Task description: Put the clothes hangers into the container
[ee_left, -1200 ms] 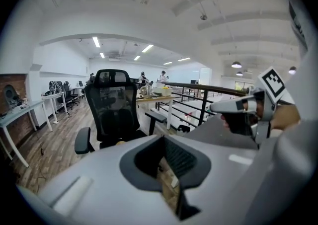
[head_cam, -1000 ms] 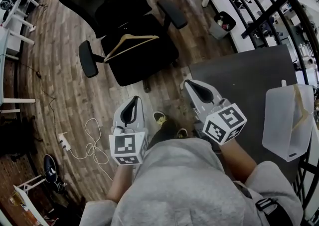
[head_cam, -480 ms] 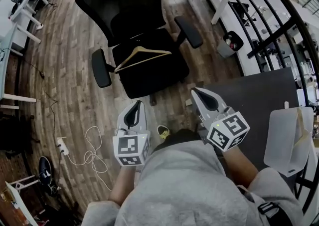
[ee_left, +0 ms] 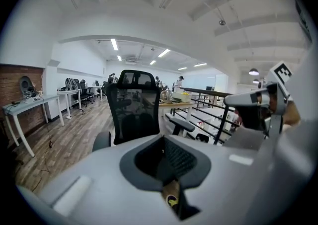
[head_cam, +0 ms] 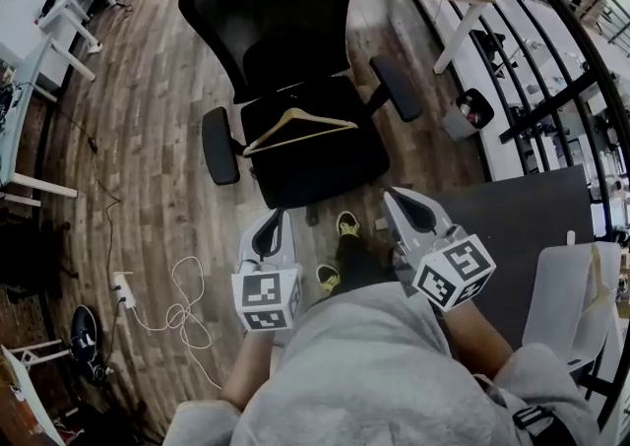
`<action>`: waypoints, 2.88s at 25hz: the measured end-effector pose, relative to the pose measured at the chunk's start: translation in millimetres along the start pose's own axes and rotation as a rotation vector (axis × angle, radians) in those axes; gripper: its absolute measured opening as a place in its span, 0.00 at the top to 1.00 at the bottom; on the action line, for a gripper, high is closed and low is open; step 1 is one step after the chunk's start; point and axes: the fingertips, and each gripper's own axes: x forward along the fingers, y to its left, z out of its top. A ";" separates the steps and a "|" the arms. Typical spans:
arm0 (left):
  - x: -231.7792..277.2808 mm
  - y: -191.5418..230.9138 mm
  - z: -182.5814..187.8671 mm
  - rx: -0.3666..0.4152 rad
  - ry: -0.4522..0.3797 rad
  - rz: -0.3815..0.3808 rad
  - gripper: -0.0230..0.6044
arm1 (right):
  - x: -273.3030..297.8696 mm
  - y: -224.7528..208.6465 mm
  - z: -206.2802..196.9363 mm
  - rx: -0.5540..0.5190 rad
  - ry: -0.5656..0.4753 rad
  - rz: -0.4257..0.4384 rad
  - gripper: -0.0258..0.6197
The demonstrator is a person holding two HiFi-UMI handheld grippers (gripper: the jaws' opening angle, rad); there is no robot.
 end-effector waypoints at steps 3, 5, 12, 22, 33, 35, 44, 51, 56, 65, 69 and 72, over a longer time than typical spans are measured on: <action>10.0 5.9 -0.9 0.004 0.012 -0.003 0.95 | 12.0 -0.9 0.4 -0.006 0.008 0.006 0.96; 21.1 10.3 1.0 0.007 0.023 -0.010 0.95 | 23.3 -4.3 1.8 -0.007 0.018 0.008 0.96; 79.1 34.0 4.0 0.032 0.068 0.016 0.94 | 72.8 -32.1 11.0 0.010 0.046 0.023 0.96; 198.5 88.0 -45.1 0.039 0.226 0.068 0.78 | 154.5 -84.8 -2.9 0.032 0.141 0.025 0.96; 365.5 177.5 -186.4 0.126 0.560 0.087 0.53 | 234.0 -144.4 -60.3 0.117 0.277 0.030 0.96; 386.6 193.2 -212.8 0.143 0.618 0.101 0.49 | 240.8 -153.4 -71.3 0.136 0.298 0.027 0.96; 448.3 239.5 -296.6 0.369 0.791 0.060 0.24 | 260.8 -198.6 -134.0 0.230 0.400 -0.025 0.96; 476.7 237.3 -322.9 0.423 0.917 -0.063 0.23 | 267.1 -215.6 -151.1 0.281 0.421 -0.020 0.96; 473.9 238.3 -324.4 0.388 0.978 -0.095 0.25 | 266.6 -216.2 -155.7 0.291 0.413 -0.010 0.96; 434.5 114.0 -338.4 0.170 0.927 -0.194 0.52 | 258.1 -211.8 -139.4 0.289 0.362 0.007 0.96; 413.4 85.6 -335.8 0.090 0.885 -0.193 0.54 | 244.3 -211.2 -135.7 0.282 0.349 -0.001 0.96; 391.1 91.4 -342.8 0.123 0.890 -0.152 0.54 | 233.6 -205.1 -136.0 0.279 0.349 0.003 0.96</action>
